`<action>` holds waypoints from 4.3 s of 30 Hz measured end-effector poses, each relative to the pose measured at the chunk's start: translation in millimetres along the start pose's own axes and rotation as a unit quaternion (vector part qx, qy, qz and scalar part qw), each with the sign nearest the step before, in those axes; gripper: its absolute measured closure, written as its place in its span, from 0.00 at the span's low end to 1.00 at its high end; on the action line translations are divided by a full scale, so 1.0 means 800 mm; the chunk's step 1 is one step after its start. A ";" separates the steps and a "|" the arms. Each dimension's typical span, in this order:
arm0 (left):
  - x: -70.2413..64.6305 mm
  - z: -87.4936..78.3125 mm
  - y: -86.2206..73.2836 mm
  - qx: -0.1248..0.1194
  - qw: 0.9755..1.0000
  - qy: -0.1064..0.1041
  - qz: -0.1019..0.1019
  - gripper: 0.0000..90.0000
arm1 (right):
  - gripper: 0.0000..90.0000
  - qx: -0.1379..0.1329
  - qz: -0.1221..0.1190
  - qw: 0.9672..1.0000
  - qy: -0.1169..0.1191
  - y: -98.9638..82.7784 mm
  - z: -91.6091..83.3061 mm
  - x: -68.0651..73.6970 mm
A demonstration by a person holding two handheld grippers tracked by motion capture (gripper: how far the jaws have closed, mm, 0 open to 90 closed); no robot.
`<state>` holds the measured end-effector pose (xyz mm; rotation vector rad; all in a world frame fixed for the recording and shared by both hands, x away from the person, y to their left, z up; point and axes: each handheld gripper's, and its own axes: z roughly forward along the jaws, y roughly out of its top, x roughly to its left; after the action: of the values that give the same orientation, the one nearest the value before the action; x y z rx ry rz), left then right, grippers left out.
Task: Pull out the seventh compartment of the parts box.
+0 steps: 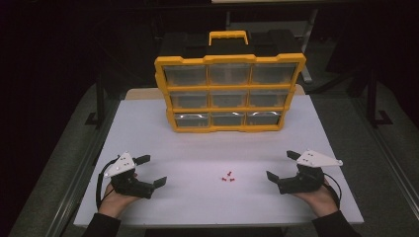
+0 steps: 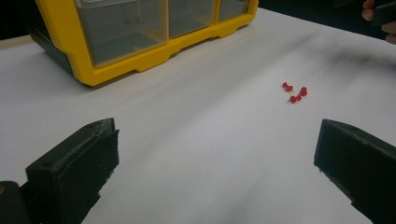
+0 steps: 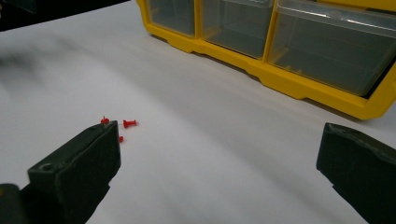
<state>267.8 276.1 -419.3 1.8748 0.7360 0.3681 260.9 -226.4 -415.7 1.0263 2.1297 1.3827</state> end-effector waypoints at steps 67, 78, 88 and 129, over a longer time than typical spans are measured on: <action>-0.021 0.064 0.029 -0.002 0.999 -0.021 0.029 0.00 | 0.00 -0.012 0.001 0.999 0.030 0.001 0.005 0.004; -0.026 0.074 0.033 0.001 0.999 -0.026 0.032 0.00 | 0.00 -0.014 0.002 0.999 0.030 0.001 0.005 0.005; -0.027 0.082 0.037 -0.005 0.999 -0.026 0.037 0.00 | 0.00 -0.015 0.004 0.999 0.031 0.002 0.006 0.004; -0.032 0.123 0.054 -0.012 0.998 -0.048 0.039 0.00 | 0.00 0.009 0.004 0.999 0.038 0.003 0.012 0.001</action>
<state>317.3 177.3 -418.3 1.8887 0.5928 0.3331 268.0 -219.3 -417.5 1.0045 2.1979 1.4314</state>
